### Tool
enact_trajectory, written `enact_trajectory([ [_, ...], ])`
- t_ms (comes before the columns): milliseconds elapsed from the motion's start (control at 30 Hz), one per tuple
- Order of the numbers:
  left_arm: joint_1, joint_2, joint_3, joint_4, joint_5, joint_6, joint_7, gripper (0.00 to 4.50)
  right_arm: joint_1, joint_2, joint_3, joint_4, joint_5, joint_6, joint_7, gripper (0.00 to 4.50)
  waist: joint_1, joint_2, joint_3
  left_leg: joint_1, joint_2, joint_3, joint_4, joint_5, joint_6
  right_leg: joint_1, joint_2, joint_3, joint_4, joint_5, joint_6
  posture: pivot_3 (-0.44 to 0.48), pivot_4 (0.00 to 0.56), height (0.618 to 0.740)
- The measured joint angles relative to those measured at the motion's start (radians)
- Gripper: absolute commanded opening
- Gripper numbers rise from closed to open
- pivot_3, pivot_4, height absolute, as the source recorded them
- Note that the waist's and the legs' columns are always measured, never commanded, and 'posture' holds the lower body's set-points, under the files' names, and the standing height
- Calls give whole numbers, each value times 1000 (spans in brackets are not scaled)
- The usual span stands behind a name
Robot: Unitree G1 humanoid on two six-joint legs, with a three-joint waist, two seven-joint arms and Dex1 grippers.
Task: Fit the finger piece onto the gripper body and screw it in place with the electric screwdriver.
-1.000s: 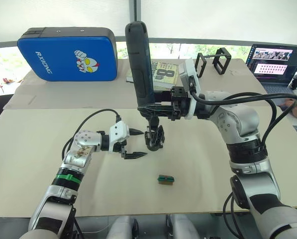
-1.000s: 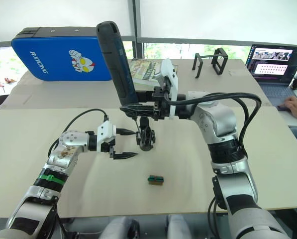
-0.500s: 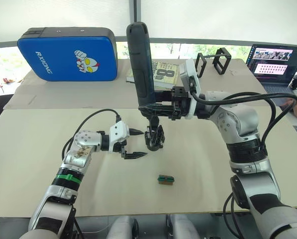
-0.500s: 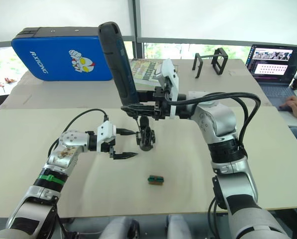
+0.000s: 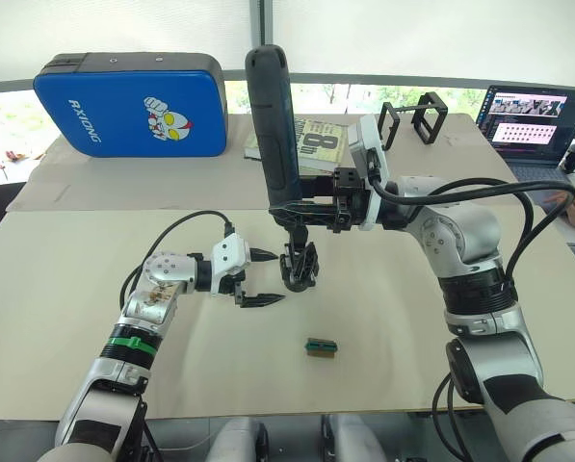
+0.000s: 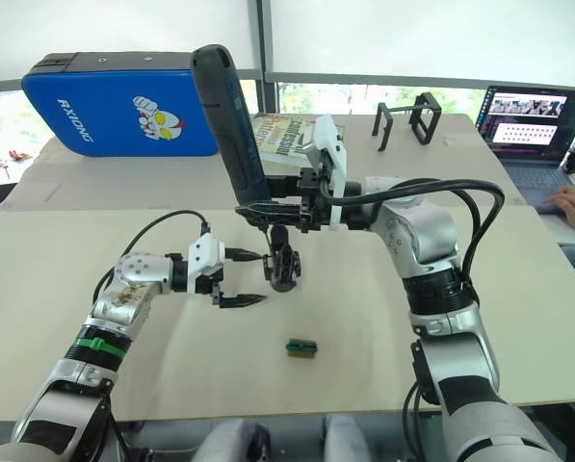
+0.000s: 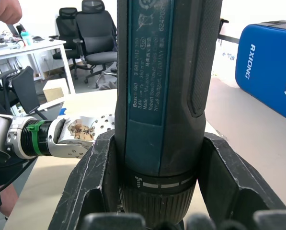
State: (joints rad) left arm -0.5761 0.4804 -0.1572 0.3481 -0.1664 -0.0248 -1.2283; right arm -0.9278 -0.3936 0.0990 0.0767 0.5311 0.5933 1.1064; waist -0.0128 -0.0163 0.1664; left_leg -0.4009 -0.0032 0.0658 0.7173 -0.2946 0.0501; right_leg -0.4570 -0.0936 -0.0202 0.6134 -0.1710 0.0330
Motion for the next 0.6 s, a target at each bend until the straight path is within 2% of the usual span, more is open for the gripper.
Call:
enact_trajectory([
  [600, -75, -91, -12, 163, 28, -33, 45, 4500, 78, -4, 6, -73, -19, -97, 12, 1911, 1, 0, 0, 0, 0, 0, 1, 0, 0, 0, 0, 0, 0, 0, 0, 0, 150, 740],
])
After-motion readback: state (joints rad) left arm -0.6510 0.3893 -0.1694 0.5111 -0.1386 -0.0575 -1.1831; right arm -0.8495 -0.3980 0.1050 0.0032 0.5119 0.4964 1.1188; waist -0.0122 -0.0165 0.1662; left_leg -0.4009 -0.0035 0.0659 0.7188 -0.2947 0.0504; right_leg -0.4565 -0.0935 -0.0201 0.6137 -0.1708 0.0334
